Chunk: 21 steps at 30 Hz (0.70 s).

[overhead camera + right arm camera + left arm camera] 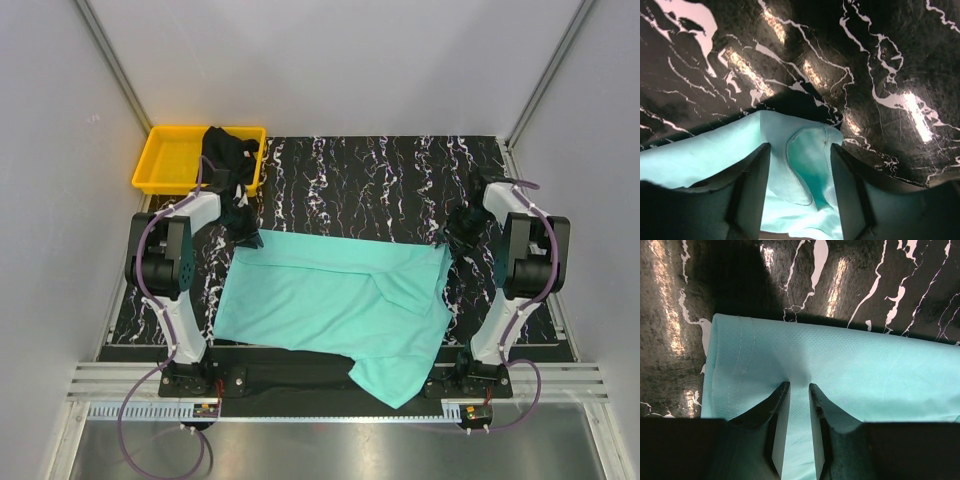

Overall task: Fold and stack the t-shirts
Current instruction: Fold the tshirt

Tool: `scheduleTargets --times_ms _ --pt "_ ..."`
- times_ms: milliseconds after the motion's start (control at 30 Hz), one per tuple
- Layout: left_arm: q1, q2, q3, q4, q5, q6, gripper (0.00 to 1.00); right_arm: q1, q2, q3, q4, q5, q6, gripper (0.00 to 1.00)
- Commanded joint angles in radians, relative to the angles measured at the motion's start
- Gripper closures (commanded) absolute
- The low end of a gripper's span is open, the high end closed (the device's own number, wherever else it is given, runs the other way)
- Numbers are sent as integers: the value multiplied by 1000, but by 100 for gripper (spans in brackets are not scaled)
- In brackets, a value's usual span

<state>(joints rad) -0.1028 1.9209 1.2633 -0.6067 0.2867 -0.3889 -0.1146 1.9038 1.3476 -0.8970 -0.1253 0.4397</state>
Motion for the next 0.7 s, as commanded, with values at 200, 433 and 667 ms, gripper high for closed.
scheduleTargets --times_ms 200,433,667 --pt "12 24 -10 27 -9 -5 72 -86 -8 -74 38 33 19 74" --pt "28 49 18 21 -4 -2 71 -97 3 -97 118 9 5 76" --pt "40 69 44 16 2 19 69 -97 89 -10 161 -68 48 78"
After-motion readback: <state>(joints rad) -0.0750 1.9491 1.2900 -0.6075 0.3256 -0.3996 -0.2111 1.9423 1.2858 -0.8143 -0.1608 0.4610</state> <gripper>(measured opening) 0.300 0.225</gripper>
